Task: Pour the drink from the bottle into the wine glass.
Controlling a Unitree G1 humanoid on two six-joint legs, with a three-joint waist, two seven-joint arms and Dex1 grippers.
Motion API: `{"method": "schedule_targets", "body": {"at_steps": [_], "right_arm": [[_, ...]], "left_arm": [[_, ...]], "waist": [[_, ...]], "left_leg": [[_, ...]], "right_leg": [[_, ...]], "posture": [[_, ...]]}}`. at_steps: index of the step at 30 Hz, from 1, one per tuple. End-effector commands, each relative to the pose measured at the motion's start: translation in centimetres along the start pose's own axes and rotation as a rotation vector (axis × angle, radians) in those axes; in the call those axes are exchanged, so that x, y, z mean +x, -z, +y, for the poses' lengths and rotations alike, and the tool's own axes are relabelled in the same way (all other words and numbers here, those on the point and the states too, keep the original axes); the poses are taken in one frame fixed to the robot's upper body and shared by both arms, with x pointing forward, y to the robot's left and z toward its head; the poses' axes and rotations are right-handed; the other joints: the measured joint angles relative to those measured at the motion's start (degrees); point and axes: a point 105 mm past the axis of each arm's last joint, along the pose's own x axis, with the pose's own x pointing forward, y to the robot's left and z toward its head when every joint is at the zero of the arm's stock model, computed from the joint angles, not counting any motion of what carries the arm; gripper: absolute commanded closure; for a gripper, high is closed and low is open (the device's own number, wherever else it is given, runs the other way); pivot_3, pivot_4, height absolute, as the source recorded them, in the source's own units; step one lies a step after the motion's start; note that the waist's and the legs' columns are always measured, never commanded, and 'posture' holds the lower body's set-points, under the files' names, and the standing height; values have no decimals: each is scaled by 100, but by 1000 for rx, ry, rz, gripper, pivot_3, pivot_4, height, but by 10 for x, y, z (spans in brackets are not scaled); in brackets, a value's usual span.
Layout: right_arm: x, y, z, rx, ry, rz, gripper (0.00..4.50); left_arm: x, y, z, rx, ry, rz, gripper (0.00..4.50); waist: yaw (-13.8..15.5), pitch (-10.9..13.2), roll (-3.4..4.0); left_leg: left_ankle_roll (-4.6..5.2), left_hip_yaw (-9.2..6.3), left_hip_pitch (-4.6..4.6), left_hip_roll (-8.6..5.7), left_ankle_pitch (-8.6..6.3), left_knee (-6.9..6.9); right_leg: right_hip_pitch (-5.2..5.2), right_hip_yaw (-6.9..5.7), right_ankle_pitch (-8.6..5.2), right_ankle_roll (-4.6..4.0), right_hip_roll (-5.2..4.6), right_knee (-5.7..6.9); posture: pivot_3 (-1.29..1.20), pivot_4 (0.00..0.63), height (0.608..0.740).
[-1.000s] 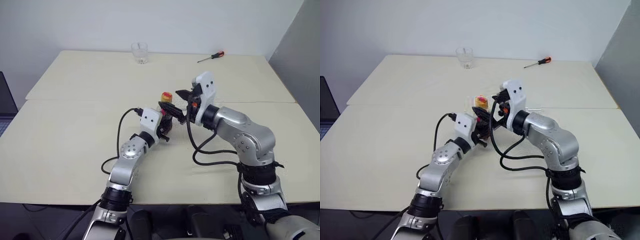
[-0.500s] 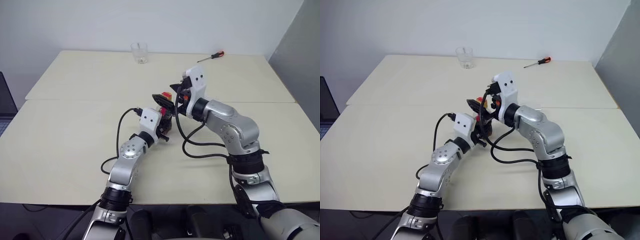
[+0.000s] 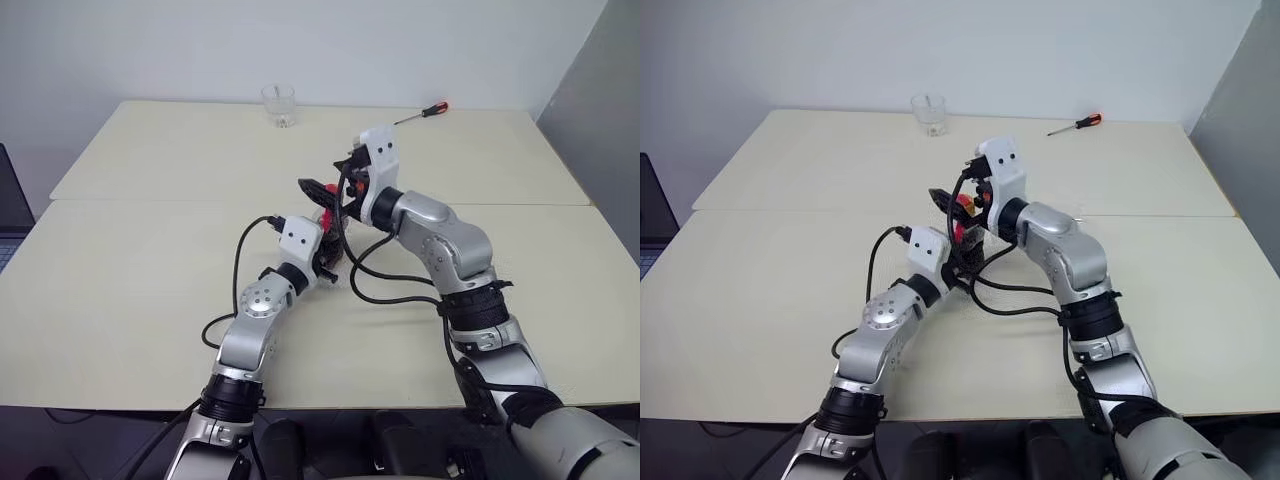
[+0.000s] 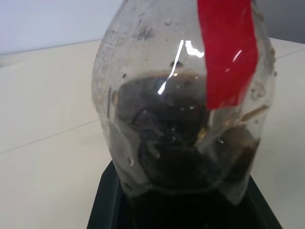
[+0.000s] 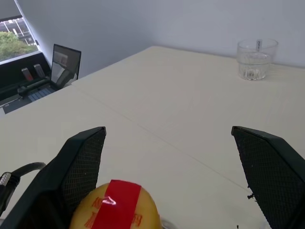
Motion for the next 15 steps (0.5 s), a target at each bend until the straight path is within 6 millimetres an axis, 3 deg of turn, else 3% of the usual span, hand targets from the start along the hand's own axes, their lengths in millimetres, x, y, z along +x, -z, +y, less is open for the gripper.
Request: {"method": "schedule_targets", "body": {"at_steps": [1, 15], "right_arm": [[-4, -16, -8, -38, 23, -54, 0], [-33, -21, -30, -62, 80, -52, 0]], "left_arm": [[0, -20, 0, 21, 0, -80, 3510], [0, -21, 2, 28, -3, -82, 3521]], "waist": [[0, 0, 0], [2, 0, 0]], "left_leg": [[0, 1, 0, 0, 0, 0], [0, 0, 0, 0, 0, 0]], "right_leg": [[0, 1, 0, 0, 0, 0], [0, 1, 0, 0, -1, 0]], "posture": [[0, 150, 740], [0, 150, 740]]}}
